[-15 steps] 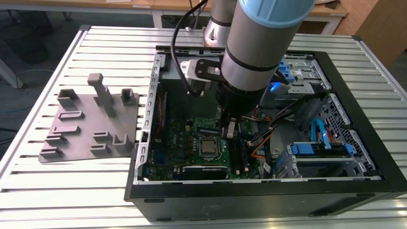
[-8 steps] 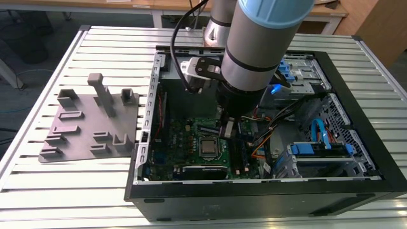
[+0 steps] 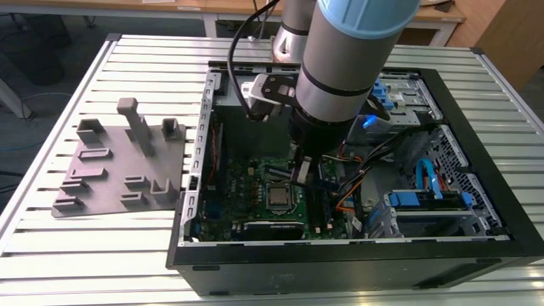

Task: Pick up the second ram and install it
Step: 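Insert the second ram into the second slot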

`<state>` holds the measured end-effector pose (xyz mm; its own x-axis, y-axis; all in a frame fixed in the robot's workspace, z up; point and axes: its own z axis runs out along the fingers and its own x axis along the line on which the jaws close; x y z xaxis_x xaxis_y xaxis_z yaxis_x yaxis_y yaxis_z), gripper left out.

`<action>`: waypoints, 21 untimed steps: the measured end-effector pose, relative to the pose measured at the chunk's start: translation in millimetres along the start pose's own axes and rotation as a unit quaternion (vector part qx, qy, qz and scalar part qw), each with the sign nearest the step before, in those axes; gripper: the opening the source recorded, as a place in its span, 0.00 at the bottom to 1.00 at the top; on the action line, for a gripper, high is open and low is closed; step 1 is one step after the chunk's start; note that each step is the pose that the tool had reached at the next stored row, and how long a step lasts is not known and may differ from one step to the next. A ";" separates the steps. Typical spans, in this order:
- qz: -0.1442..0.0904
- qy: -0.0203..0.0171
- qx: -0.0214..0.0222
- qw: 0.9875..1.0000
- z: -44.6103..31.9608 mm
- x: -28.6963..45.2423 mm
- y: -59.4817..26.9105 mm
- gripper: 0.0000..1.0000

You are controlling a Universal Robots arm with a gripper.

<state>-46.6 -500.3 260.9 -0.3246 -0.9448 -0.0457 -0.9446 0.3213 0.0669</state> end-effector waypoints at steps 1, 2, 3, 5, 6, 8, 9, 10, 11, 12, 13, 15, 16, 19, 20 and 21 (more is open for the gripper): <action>0.004 0.000 0.000 1.000 0.0 0.0 0.0 0.11; 0.008 -0.001 0.000 1.000 0.1 0.0 0.0 0.11; 0.012 -0.001 0.001 1.000 0.1 0.0 0.0 0.11; 0.019 -0.001 0.001 1.000 0.2 0.0 0.0 0.11; 0.022 -0.001 0.001 1.000 0.3 0.0 0.0 0.11; 0.029 -0.002 0.001 1.000 0.4 0.0 0.0 0.11; 0.033 -0.002 0.002 0.999 0.5 0.0 0.0 0.11; 0.036 -0.002 0.002 0.999 0.5 0.0 0.0 0.11; 0.040 -0.003 0.002 0.999 0.6 0.0 0.0 0.11; 0.043 -0.003 0.002 0.999 0.6 0.0 0.0 0.11; 0.047 -0.003 0.002 0.999 0.6 0.0 0.0 0.11; 0.054 -0.004 0.002 0.999 0.7 0.1 0.0 0.11; 0.057 -0.004 0.003 0.998 0.8 0.0 0.0 0.11; 0.066 -0.004 0.003 0.998 0.9 0.0 -0.1 0.11; 0.069 -0.005 0.003 0.998 0.9 0.1 0.0 0.11; 0.072 -0.005 0.003 0.997 1.0 0.1 -0.1 0.11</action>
<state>-46.7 -500.3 259.9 -0.4567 -0.8884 -0.0456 -0.8888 0.4535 0.0668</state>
